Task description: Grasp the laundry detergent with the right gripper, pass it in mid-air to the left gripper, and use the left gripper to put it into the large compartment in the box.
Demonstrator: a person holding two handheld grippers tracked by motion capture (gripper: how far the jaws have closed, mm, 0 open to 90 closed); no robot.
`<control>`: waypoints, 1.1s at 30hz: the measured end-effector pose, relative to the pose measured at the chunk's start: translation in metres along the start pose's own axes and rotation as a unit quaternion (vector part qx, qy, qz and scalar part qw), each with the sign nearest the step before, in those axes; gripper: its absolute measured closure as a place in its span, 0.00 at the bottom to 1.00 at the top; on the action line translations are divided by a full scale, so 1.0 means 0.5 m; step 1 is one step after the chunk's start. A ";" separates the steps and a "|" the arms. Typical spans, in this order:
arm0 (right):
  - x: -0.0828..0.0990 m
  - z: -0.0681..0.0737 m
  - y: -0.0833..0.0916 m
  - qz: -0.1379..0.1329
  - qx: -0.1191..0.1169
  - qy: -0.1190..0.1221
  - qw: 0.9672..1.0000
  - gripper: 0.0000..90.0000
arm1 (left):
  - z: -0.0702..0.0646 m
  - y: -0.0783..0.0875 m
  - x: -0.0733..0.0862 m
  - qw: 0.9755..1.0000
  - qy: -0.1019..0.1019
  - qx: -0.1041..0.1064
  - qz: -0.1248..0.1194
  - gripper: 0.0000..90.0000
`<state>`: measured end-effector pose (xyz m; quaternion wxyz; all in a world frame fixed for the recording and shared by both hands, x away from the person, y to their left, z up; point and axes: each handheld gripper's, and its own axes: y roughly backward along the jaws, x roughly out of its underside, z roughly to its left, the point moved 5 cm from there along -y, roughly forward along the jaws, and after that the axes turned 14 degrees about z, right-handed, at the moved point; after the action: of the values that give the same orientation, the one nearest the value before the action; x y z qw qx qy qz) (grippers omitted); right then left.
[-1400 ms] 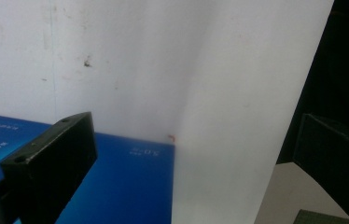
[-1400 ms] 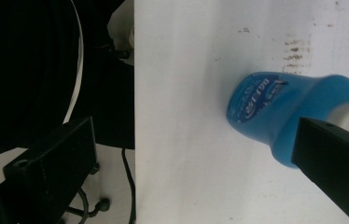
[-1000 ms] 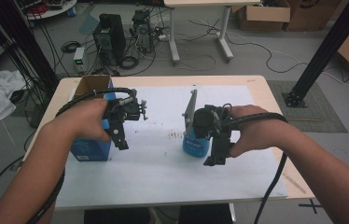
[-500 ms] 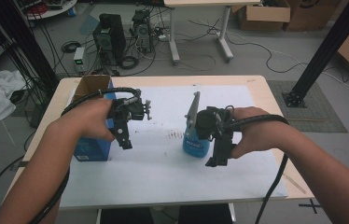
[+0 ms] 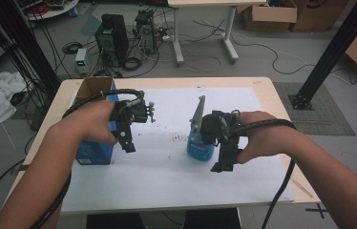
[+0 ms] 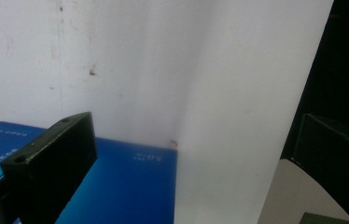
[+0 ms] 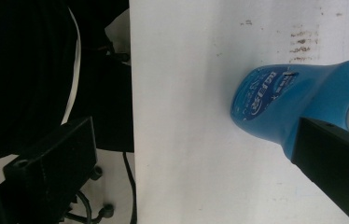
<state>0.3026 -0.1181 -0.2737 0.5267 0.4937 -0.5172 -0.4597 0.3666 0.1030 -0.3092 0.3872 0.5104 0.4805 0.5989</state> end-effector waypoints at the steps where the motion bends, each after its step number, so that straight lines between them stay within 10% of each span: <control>1: -0.001 0.001 0.000 0.000 -0.001 0.001 1.000 0.00 | 0.000 -0.001 0.000 1.000 -0.001 -0.002 0.003 0.00; 21: 0.023 -0.044 0.048 -0.075 0.036 -0.052 0.995 0.00 | -0.003 0.013 0.013 1.000 0.002 -0.007 0.004 0.00; 27: 0.085 -0.090 0.066 -0.163 0.062 -0.116 0.978 0.00 | -0.003 0.017 0.015 1.000 0.002 -0.006 0.002 0.00; 33: 0.169 -0.123 0.053 -0.247 0.074 -0.176 0.950 0.00 | -0.002 0.015 0.017 1.000 0.001 -0.007 0.000 0.00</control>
<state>0.3671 -0.1973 -0.2384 0.2591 0.5546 -0.4962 -0.6157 0.3643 0.1092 -0.2997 0.3898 0.5071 0.4769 0.6029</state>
